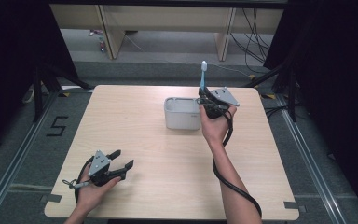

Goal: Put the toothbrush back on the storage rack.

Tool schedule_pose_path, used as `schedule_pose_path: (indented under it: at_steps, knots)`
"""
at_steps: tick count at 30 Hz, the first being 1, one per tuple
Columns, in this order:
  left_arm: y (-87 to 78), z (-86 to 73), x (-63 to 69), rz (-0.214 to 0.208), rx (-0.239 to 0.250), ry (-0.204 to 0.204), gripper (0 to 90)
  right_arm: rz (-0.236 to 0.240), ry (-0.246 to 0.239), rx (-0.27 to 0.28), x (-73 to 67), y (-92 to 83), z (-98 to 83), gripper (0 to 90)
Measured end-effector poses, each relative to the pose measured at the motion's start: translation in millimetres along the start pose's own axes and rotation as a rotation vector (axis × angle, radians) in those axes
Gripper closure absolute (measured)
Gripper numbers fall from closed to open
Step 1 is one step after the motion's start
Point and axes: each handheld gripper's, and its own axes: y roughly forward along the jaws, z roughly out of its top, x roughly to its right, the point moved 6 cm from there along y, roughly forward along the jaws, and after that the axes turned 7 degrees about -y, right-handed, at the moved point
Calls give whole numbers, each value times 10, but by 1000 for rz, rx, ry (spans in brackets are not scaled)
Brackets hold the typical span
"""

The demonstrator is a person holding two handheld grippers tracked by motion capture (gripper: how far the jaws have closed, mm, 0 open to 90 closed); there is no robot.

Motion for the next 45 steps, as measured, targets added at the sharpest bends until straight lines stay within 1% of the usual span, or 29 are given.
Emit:
schedule_pose_path:
  at_steps: [2,7,8,10,11,13,15,16,17,18,19,20,21,22,25,27,30,31,32,34,36,37,38,40,43,44,45]
  knots:
    - [-2,-1,0,0,-3,0,312,4,12,0,-8,9,-3,788]
    - [-1,-1,2,-1,0,0,313,2,11,-6,-15,22,-17,788]
    - [-1,-1,2,-1,0,-1,313,-6,0,3,-6,31,-17,788]
    - [-2,-1,1,0,0,-2,312,6,19,-4,-26,37,-27,788]
    - [-2,-1,1,0,0,-2,313,2,9,-4,-22,39,-30,788]
    - [-2,-1,2,-2,0,-1,313,-4,14,1,-27,51,-37,787]
    - [-2,-1,1,0,0,-1,313,0,7,-4,-24,58,-43,788]
    - [-2,-1,1,-1,0,-3,313,5,15,-2,-31,67,-45,788]
    - [-2,-1,-1,-1,-1,-2,313,0,10,-5,-27,68,-49,788]
    - [-2,-1,-1,-1,0,-3,313,9,20,-11,-38,70,-55,788]
    - [-3,-1,-2,-1,0,-3,313,0,7,-15,-27,70,-61,788]
    - [-3,-1,-2,-2,0,-3,313,5,15,-17,-36,76,-67,788]
    - [-3,-1,-2,-2,0,-3,313,-1,10,-16,-27,78,-70,788]
    - [-3,-1,-3,-2,0,-4,313,9,7,-12,-25,87,-72,788]
    - [-3,-1,-2,-2,0,-3,313,4,15,-23,-22,87,-87,787]
    - [-2,-1,-2,-2,0,-4,313,4,9,-20,-14,95,-93,787]
    - [-3,-1,-1,-1,0,-3,313,0,21,-27,-17,97,-105,787]
    - [-4,-1,-2,-1,0,-3,313,1,15,-31,-13,96,-108,787]
    - [-15,-3,-4,7,-11,-2,313,-1,6,-29,-7,99,-109,787]
    - [-14,-3,-4,6,-9,-2,312,4,5,-25,-6,107,-111,787]
    - [-14,-3,-3,6,-11,-1,313,0,20,-33,-10,102,-117,787]
    - [-7,-2,-3,3,-4,-1,313,2,10,-30,-7,106,-115,787]
    - [-4,-1,-1,-2,1,-4,313,2,18,-32,-11,105,-119,787]
    - [-14,-3,-3,6,-10,-3,313,3,13,-34,-13,108,-123,787]
    - [-14,-3,-4,5,-9,-4,313,0,10,-33,-11,110,-131,787]
    - [-14,-3,-3,5,-9,-4,313,3,12,-41,-10,108,-139,787]
    - [-14,-3,-4,6,-9,-3,313,2,22,-29,-15,119,-142,787]
